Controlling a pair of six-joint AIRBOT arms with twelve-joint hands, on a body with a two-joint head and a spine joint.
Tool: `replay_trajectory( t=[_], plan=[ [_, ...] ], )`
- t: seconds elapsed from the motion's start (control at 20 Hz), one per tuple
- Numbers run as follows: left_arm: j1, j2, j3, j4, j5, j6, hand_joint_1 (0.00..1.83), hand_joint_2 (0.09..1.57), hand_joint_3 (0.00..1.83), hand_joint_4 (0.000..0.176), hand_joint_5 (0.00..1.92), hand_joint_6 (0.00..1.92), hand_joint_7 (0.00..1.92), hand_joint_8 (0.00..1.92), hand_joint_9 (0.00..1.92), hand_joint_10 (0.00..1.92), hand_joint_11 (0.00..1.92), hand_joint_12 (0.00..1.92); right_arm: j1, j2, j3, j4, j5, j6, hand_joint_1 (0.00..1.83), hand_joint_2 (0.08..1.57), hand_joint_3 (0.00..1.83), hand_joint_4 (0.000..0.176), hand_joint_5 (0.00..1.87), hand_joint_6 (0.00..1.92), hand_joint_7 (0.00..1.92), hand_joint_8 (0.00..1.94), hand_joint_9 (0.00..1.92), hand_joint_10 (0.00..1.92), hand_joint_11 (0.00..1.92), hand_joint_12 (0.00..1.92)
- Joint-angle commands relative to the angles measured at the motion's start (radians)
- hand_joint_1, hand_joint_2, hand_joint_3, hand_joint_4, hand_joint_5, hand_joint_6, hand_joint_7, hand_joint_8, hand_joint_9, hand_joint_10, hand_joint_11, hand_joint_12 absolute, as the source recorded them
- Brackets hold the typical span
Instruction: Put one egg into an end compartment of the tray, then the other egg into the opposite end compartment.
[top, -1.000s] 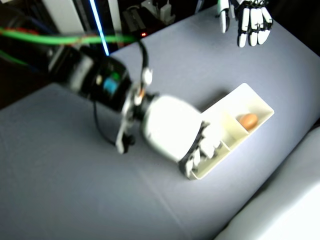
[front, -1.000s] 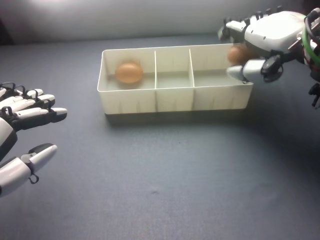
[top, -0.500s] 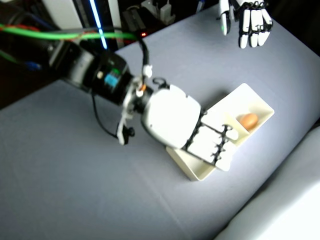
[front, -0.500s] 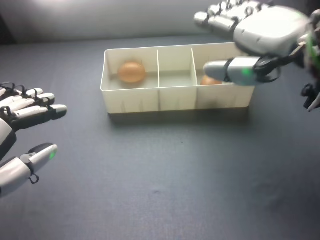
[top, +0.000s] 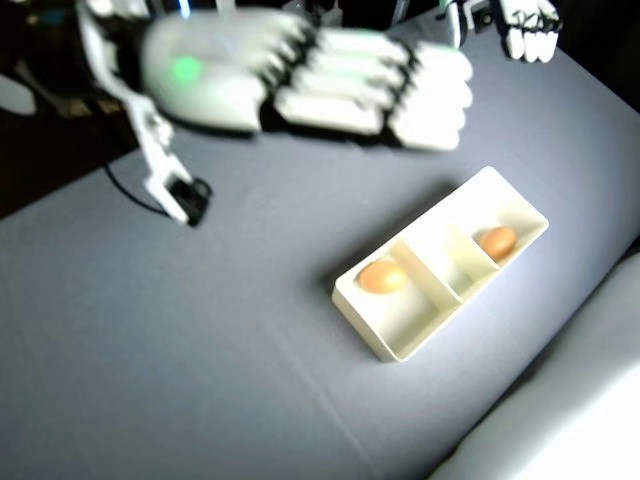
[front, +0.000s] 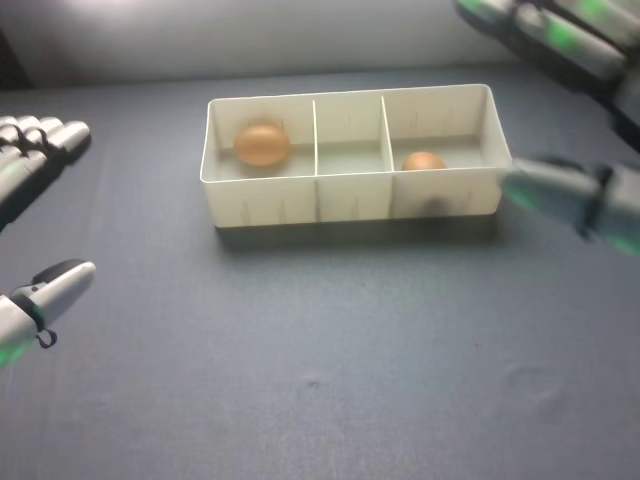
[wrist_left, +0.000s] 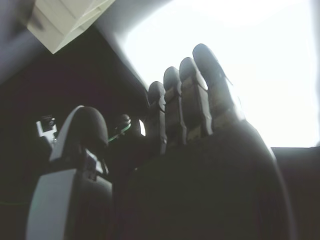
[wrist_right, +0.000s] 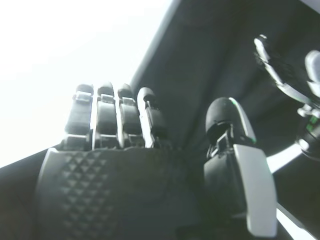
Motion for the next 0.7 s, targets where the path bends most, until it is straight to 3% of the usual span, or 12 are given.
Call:
replay_trajectory(
  t=[0.0, 0.05, 0.15, 0.25, 0.3, 0.35, 0.4, 0.45, 0.5, 0.55, 0.6, 0.65],
  plan=[
    [-0.011, 0.008, 0.002, 0.014, -0.133, 0.000, 0.49, 1.37, 0.00, 0.104, 0.01, 0.00, 0.02, 0.00, 0.02, 0.00, 0.00, 0.19, -0.044, 0.030, -0.005, 0.036, 0.288, 0.039, 0.05, 1.31, 0.00, 0.096, 0.00, 0.00, 0.00, 0.00, 0.00, 0.01, 0.00, 1.54],
    [-0.016, 0.010, 0.002, 0.020, -0.133, 0.001, 0.50, 1.37, 0.00, 0.082, 0.00, 0.00, 0.00, 0.00, 0.00, 0.00, 0.00, 0.15, -0.106, 0.041, -0.012, 0.057, 0.373, 0.079, 0.03, 1.34, 0.01, 0.040, 0.00, 0.00, 0.00, 0.00, 0.00, 0.00, 0.00, 1.20],
    [-0.035, 0.016, 0.002, 0.032, -0.134, 0.009, 0.45, 1.36, 0.00, 0.113, 0.00, 0.00, 0.00, 0.00, 0.00, 0.00, 0.00, 0.00, -0.221, 0.061, -0.032, 0.103, 0.503, 0.117, 0.00, 1.39, 0.01, 0.003, 0.00, 0.00, 0.00, 0.00, 0.00, 0.00, 0.00, 0.49],
    [-0.068, 0.022, 0.001, 0.052, -0.134, 0.025, 0.49, 1.39, 0.01, 0.079, 0.00, 0.00, 0.00, 0.00, 0.00, 0.00, 0.00, 0.00, -0.283, 0.078, -0.050, 0.133, 0.584, 0.121, 0.04, 1.35, 0.00, 0.028, 0.00, 0.00, 0.00, 0.00, 0.00, 0.00, 0.00, 0.02],
    [-0.085, 0.024, 0.002, 0.063, -0.134, 0.035, 0.59, 1.38, 0.00, 0.067, 0.00, 0.00, 0.00, 0.00, 0.00, 0.00, 0.04, 0.03, -0.290, 0.085, -0.054, 0.137, 0.584, 0.121, 0.11, 1.33, 0.00, 0.023, 0.00, 0.00, 0.00, 0.00, 0.00, 0.00, 0.00, 0.00],
    [-0.095, 0.028, 0.002, 0.071, -0.134, 0.030, 0.75, 1.37, 0.02, 0.113, 0.00, 0.00, 0.00, 0.00, 0.06, 0.01, 0.01, 0.24, -0.290, 0.090, -0.054, 0.126, 0.584, 0.122, 0.14, 1.33, 0.00, 0.000, 0.00, 0.00, 0.00, 0.00, 0.00, 0.00, 0.00, 0.00],
    [-0.112, 0.039, 0.001, 0.092, -0.134, 0.032, 0.84, 1.33, 0.00, 0.156, 0.00, 0.00, 0.00, 0.00, 0.05, 0.01, 0.00, 0.05, -0.290, 0.094, -0.055, 0.122, 0.584, 0.122, 0.17, 1.36, 0.00, 0.000, 0.00, 0.00, 0.00, 0.00, 0.00, 0.00, 0.00, 0.00],
    [-0.151, 0.056, -0.003, 0.137, -0.134, 0.049, 0.83, 1.32, 0.00, 0.162, 0.00, 0.00, 0.00, 0.00, 0.06, 0.01, 0.00, 0.01, -0.290, 0.104, -0.058, 0.122, 0.585, 0.122, 0.13, 1.41, 0.01, 0.000, 0.00, 0.00, 0.00, 0.00, 0.00, 0.00, 0.01, 0.00],
    [-0.183, 0.067, -0.004, 0.170, -0.134, 0.053, 0.82, 1.43, 0.01, 0.115, 0.00, 0.00, 0.00, 0.00, 0.06, 0.01, 0.00, 0.42, -0.290, 0.114, -0.061, 0.119, 0.585, 0.122, 0.09, 1.45, 0.00, 0.000, 0.00, 0.00, 0.00, 0.00, 0.01, 0.00, 0.00, 0.27],
    [-0.213, 0.079, -0.005, 0.195, -0.134, 0.061, 0.67, 1.44, 0.00, 0.148, 0.01, 0.00, 0.00, 0.00, 0.01, 0.00, 0.00, 0.12, -0.290, 0.114, -0.054, 0.105, 0.585, 0.122, 0.04, 1.42, 0.00, 0.028, 0.00, 0.00, 0.00, 0.00, 0.00, 0.00, 0.00, 0.69],
    [-0.234, 0.091, -0.007, 0.220, -0.134, 0.081, 0.68, 1.44, 0.00, 0.135, 0.13, 0.02, 0.00, 0.00, 0.00, 0.00, 0.00, 0.02, -0.290, 0.110, -0.039, 0.095, 0.584, 0.127, 0.02, 1.39, 0.00, 0.068, 0.00, 0.00, 0.00, 0.00, 0.00, 0.00, 0.00, 0.84],
    [-0.253, 0.101, -0.008, 0.241, -0.134, 0.098, 0.77, 1.39, 0.00, 0.161, 0.23, 0.03, 0.17, 0.02, 0.00, 0.00, 0.00, 0.00, -0.290, 0.109, -0.028, 0.095, 0.585, 0.158, 0.12, 1.35, 0.00, 0.087, 0.00, 0.00, 0.00, 0.00, 0.04, 0.02, 0.00, 1.00]
  ],
)
